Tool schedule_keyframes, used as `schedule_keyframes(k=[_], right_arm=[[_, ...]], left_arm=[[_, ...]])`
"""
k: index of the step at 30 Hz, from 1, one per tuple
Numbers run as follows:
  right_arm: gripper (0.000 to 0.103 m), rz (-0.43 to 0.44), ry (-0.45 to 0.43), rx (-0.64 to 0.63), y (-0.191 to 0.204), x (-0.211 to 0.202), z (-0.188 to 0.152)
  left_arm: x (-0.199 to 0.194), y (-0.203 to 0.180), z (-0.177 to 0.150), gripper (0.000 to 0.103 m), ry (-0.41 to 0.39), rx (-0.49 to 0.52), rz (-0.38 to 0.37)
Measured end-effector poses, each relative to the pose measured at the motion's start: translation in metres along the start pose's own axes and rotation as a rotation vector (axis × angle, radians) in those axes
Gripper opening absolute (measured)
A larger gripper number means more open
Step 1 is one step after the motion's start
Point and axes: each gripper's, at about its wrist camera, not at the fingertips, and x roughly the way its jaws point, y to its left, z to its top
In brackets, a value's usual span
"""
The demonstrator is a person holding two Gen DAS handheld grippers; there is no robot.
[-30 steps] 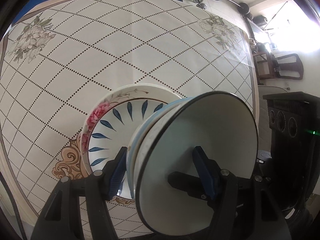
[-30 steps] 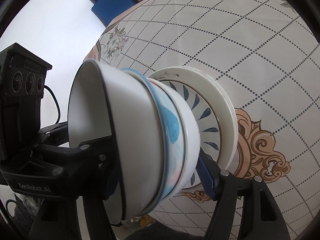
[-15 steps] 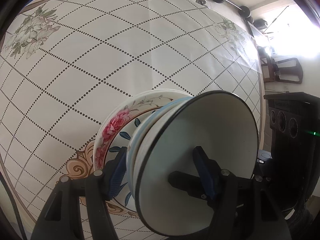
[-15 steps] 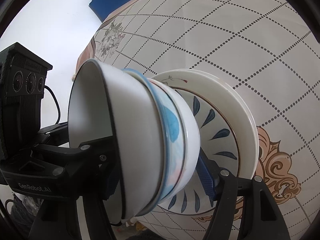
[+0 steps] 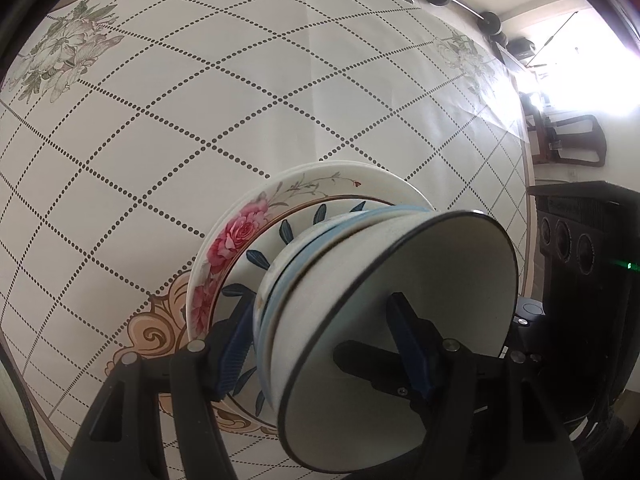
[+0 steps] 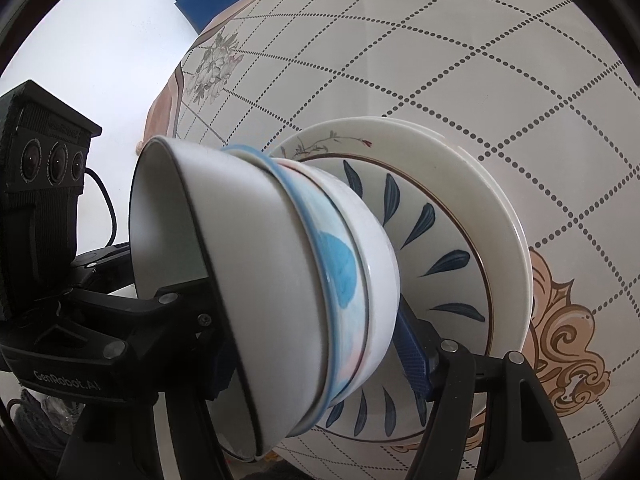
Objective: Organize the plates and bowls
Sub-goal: 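Carry the bowl stack over the plate stack and lower it onto the plates, then open both grippers and lift them away from the stacked dishes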
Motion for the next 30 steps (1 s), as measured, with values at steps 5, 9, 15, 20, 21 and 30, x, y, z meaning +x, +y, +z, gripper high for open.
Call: schedule_keyframes(k=[5, 9, 15, 20, 21, 30], right_arm=[[0.07, 0.0, 0.003, 0.004, 0.004, 0.01, 0.005], [0.07, -0.001, 0.01, 0.006, 0.003, 0.008, 0.002], [0.07, -0.002, 0.02, 0.011, 0.002, 0.011, -0.002], [0.07, -0.018, 0.018, 0.012, 0.004, 0.01, -0.001], [0.07, -0.025, 0.02, 0.006, 0.004, 0.008, -0.002], [0.072, -0.08, -0.007, -0.003, 0.012, -0.015, -0.008]], left_arm=[[-0.001, 0.001, -0.001, 0.064, 0.003, -0.001, 0.001], [0.001, -0.002, -0.003, 0.064, 0.009, 0.0, 0.006], [0.001, -0.003, -0.005, 0.064, 0.011, -0.002, 0.012], [-0.001, -0.007, -0.006, 0.063, 0.009, -0.009, 0.049], [-0.003, -0.008, -0.007, 0.063, 0.0, -0.008, 0.06], [-0.031, -0.015, -0.018, 0.063, -0.08, -0.024, 0.165]])
